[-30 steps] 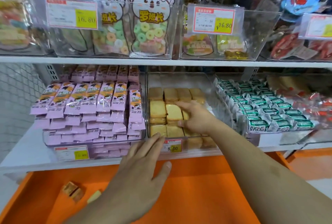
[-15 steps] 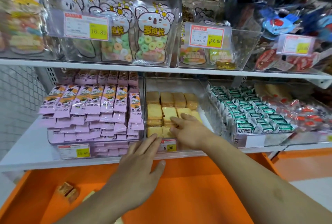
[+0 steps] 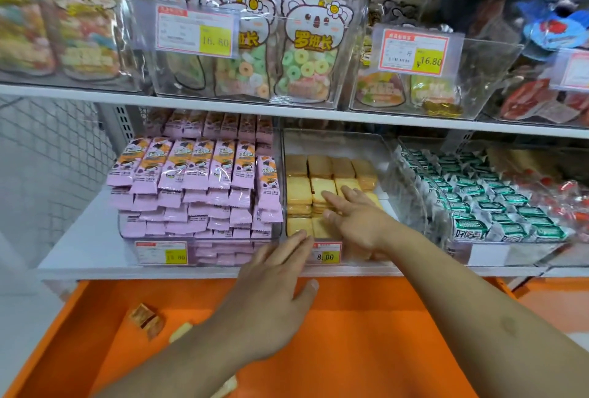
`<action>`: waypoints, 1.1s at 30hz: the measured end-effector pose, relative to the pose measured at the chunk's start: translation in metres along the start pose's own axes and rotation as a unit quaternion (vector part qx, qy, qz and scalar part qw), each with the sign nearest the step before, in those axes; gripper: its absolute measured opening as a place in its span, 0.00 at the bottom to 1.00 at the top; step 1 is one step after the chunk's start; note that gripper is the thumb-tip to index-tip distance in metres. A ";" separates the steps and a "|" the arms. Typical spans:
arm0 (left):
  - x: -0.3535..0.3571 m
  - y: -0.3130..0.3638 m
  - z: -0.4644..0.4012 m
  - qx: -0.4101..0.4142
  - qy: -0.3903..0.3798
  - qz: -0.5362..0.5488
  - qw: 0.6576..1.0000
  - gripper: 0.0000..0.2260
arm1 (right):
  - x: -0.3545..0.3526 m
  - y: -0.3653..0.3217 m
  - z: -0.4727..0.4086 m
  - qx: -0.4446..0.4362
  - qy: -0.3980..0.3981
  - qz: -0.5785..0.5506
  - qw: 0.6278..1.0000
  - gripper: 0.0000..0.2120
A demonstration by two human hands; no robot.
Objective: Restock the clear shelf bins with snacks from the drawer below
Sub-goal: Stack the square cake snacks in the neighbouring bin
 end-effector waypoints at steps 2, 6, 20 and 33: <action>0.000 0.000 0.000 0.004 0.005 -0.002 1.000 0.30 | -0.001 -0.001 0.001 0.001 -0.001 -0.004 1.000 0.28; 0.000 -0.001 0.000 0.016 0.010 -0.009 1.000 0.30 | -0.002 -0.001 0.005 -0.002 0.013 -0.003 1.000 0.28; 0.012 -0.060 0.059 -0.012 -0.008 0.038 0.999 0.30 | 0.009 -0.083 0.136 -0.217 0.100 -0.130 0.962 0.17; 0.090 -0.272 0.067 -0.246 -0.068 0.018 0.967 0.36 | 0.268 -0.117 0.096 -0.151 -0.195 -0.037 0.969 0.30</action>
Point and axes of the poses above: each hand's wrist, its own z-axis away from the middle knuckle, its own x-axis out of the palm, y = z × x, the point moved 8 cm from there along -z, towards the middle knuckle, and after that the axes turned 6 degrees about -x, right-handed, at the moved point
